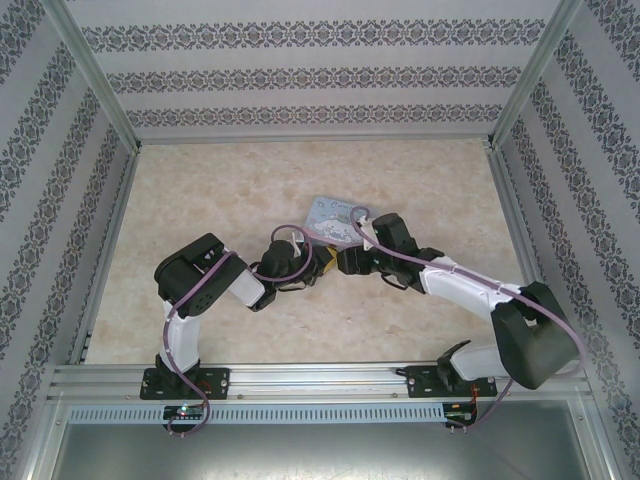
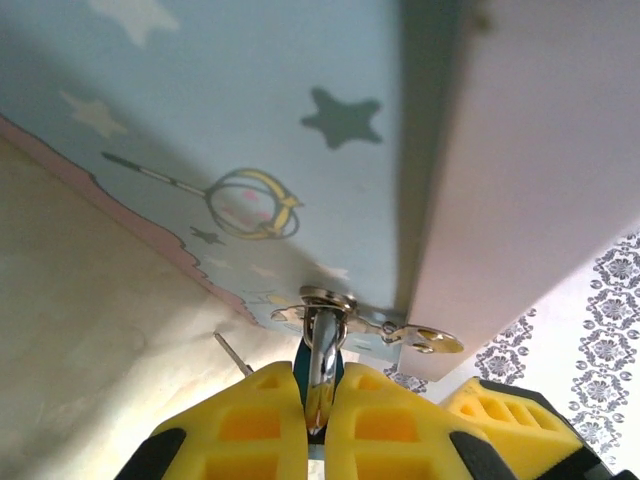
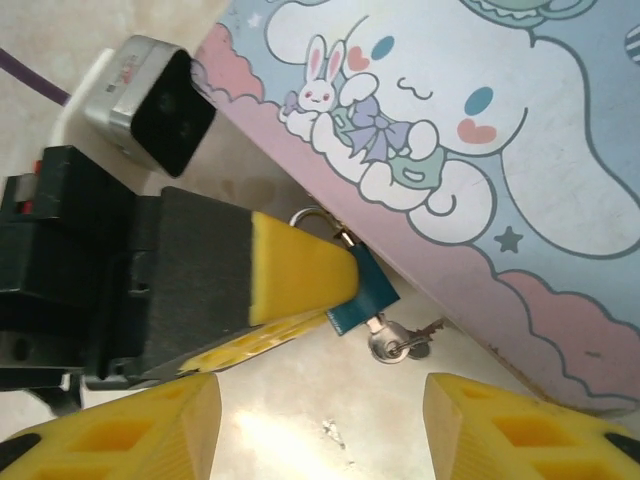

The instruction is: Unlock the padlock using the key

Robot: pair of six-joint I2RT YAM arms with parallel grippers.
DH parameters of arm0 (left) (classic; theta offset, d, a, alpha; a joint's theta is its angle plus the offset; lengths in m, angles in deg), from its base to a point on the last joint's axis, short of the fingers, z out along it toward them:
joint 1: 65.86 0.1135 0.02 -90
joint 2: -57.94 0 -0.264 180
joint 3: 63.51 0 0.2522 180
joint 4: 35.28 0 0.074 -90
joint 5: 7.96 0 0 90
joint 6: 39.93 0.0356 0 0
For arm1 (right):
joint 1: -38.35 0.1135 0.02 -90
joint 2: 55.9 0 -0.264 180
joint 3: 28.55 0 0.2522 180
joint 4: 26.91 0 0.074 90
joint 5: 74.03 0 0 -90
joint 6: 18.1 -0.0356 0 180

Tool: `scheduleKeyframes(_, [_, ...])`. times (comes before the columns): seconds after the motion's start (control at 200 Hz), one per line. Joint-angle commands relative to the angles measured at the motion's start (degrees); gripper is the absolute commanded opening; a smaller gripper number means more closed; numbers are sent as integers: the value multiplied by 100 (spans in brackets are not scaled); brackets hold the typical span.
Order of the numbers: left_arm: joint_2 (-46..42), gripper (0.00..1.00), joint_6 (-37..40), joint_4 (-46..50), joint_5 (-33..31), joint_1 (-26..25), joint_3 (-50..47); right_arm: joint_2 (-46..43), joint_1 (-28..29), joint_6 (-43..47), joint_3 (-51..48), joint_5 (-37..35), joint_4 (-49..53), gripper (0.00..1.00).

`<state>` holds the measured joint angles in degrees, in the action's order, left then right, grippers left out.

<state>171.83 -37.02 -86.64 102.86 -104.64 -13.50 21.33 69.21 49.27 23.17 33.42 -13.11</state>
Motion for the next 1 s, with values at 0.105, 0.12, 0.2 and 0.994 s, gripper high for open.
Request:
scheduleKeyframes(0.105, [-258, 7, 639, 859, 144, -6, -99, 64, 6, -1161, -447, 53, -729, 57])
scheduleKeyframes(0.12, [-285, 9, 671, 924, 142, -6, -94, 95, 8, -1193, -459, 49, -769, 57])
scheduleKeyframes(0.2, [-463, 23, 851, 1224, 141, -6, -134, 264, 17, -1345, -490, -12, -945, 57])
scheduleKeyframes(0.994, [-3861, 100, 3786, 6271, -1841, 77, 544, 1243, -863, -1790, 439, 504, -1673, 56])
